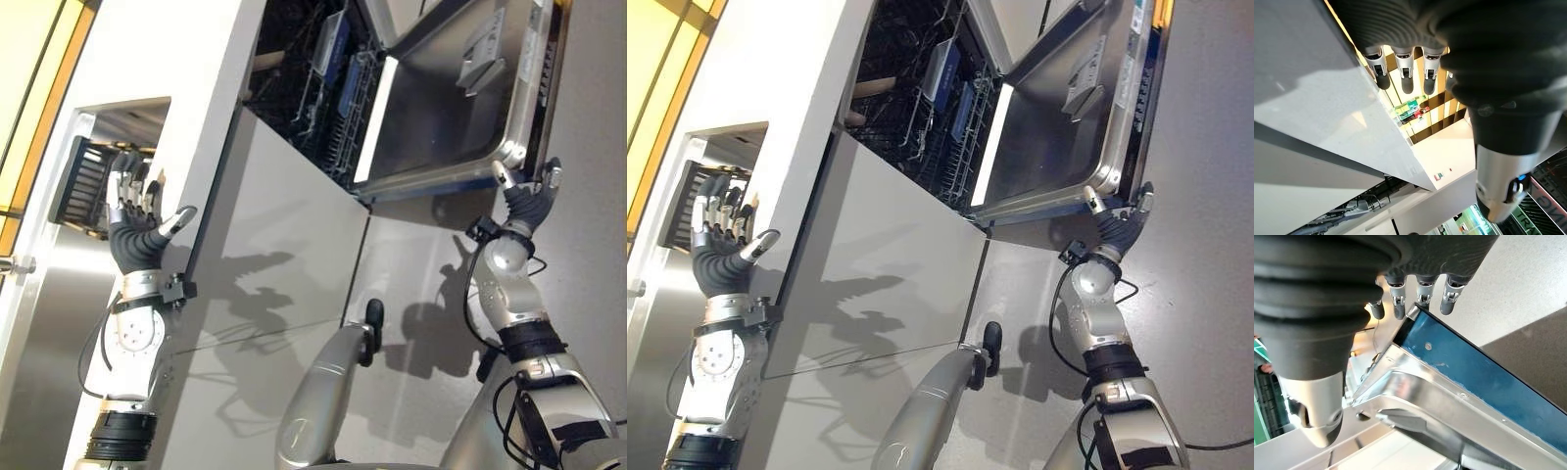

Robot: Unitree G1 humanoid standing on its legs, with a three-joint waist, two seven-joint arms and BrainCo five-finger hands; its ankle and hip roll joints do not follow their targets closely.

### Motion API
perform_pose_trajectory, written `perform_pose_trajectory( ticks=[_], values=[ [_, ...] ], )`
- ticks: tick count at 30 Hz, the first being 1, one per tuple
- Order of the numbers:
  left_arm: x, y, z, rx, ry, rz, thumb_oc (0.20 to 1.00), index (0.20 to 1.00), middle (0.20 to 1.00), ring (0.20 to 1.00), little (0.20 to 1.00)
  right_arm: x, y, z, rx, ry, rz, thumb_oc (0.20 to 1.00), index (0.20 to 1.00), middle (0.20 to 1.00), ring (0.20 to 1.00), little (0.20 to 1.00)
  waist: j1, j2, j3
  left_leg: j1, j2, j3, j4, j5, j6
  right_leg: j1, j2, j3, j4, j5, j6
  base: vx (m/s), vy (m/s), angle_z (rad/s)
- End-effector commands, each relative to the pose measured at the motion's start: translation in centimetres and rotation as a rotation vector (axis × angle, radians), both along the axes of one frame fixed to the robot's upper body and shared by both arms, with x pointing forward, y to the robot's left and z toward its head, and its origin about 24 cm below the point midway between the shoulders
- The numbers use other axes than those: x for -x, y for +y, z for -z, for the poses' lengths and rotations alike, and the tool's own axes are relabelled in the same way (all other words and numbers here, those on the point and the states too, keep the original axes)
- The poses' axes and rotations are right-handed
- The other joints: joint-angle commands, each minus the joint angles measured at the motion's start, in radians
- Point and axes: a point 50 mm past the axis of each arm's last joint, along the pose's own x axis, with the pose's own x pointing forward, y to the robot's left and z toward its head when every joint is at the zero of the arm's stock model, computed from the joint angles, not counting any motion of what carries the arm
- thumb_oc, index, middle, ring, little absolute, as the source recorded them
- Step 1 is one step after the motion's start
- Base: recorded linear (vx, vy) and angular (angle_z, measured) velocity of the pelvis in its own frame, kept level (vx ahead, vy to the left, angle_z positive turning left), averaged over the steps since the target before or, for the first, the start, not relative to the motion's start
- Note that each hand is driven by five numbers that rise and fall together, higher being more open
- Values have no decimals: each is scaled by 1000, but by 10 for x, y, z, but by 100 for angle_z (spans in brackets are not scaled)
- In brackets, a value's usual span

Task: Pick up plates and place into dishwasher.

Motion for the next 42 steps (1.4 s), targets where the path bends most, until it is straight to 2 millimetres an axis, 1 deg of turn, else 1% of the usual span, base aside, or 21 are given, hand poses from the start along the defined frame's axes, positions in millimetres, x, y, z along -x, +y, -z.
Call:
perform_pose_trajectory(
  ticks=[1, 3, 4, 9, 13, 18, 21, 24, 27, 32, 36, 39, 41, 42],
  values=[
    [-1, -9, 43, -4, 227, 103, 1000, 1000, 1000, 1000, 1000, -19, 25, -87, 113, -242, -239, 1000, 1000, 1000, 1000, 1000, 31, 77, 103, -42, -123, 49, -73, 60, 160, 0, 33, -81, 48, 12, -125, 29, 32, 9],
    [0, -7, 40, -9, 219, 111, 1000, 1000, 1000, 1000, 1000, -22, 28, -90, 98, -243, -323, 1000, 1000, 1000, 1000, 1000, 43, 80, 103, -49, -129, 47, -74, 60, 164, -7, 24, -88, 53, 15, -124, 23, 17, 6],
    [0, -7, 40, -9, 217, 114, 1000, 1000, 1000, 1000, 1000, -22, 28, -91, 99, -251, -336, 1000, 1000, 1000, 1000, 1000, 45, 80, 103, -51, -131, 47, -73, 60, 165, -9, 21, -90, 54, 16, -124, 0, 0, 0],
    [-1, -4, 34, -31, 205, 129, 1000, 1000, 1000, 1000, 1000, -22, 45, -94, 116, -285, -480, 1000, 1000, 1000, 1000, 1000, 72, 70, 103, -72, -139, 33, -72, 62, 173, -22, 5, -112, 63, 28, -114, 27, -31, 8],
    [-2, -2, 33, -37, 195, 122, 1000, 1000, 1000, 1000, 1000, -22, 53, -95, 140, -292, -535, 1000, 1000, 1000, 1000, 1000, 84, 64, 103, -74, -137, 26, -85, 69, 173, -15, 1, -128, 50, 36, -107, 21, -18, 5],
    [1, 7, 31, -41, 183, 110, 1000, 1000, 1000, 1000, 1000, -19, 59, -98, 119, -318, -575, 1000, 1000, 1000, 1000, 1000, 106, 54, 103, -64, -139, 11, -92, 69, 171, 21, -12, -161, 31, 43, -100, 16, -18, 3],
    [2, 10, 30, -46, 180, 118, 1000, 1000, 1000, 1000, 1000, -17, 68, -101, 118, -339, -612, 1000, 1000, 1000, 1000, 1000, 116, 45, 103, -56, -139, 4, -93, 69, 170, 42, -18, -178, 27, 43, -97, 17, -18, 3],
    [3, 12, 30, -48, 186, 123, 1000, 1000, 1000, 1000, 1000, -15, 81, -102, 127, -349, -665, 1000, 1000, 1000, 1000, 1000, 126, 36, 103, -41, -137, -8, -102, 72, 168, 72, -18, -194, 13, 46, -93, 37, -16, 6],
    [4, 15, 29, -45, 183, 114, 1000, 1000, 1000, 1000, 1000, -13, 93, -100, 128, -356, -708, 1000, 1000, 1000, 1000, 1000, 136, 22, 103, -7, -131, -22, -126, 80, 162, 124, -17, -215, -21, 52, -86, 40, -2, 10],
    [8, 24, 26, -43, 162, 90, 1000, 1000, 1000, 1000, 1000, -8, 104, -98, 120, -388, -748, 1000, 1000, 1000, 1000, 1000, 160, -4, 103, 62, -127, -60, -164, 89, 155, 226, -29, -264, -82, 67, -74, 37, -24, 17],
    [10, 30, 25, -51, 151, 89, 1000, 1000, 1000, 1000, 1000, -4, 116, -98, 119, -413, -761, 1000, 1000, 1000, 1000, 1000, 186, -36, 103, 133, -123, -93, -197, 96, 149, 327, -43, -304, -138, 84, -61, 38, -51, 13],
    [11, 33, 23, -56, 148, 88, 1000, 1000, 1000, 1000, 1000, -2, 120, -101, 119, -428, -765, 1000, 1000, 1000, 1000, 1000, 198, -51, 103, 169, -121, -113, -214, 100, 148, 379, -46, -327, -164, 91, -54, 14, -50, 23],
    [10, 37, 23, -65, 149, 82, 1000, 1000, 1000, 1000, 1000, 0, 125, -103, 117, -445, -770, 1000, 1000, 1000, 1000, 1000, 215, -77, 103, 216, -121, -134, -235, 105, 144, 445, -47, -351, -194, 95, -48, 28, -75, 22],
    [11, 39, 23, -65, 147, 77, 1000, 1000, 1000, 1000, 1000, 0, 127, -104, 116, -451, -773, 1000, 1000, 1000, 1000, 1000, 219, -85, 103, 232, -122, -144, -243, 108, 144, 467, -45, -359, -205, 97, -47, 25, -61, 24]
  ],
)
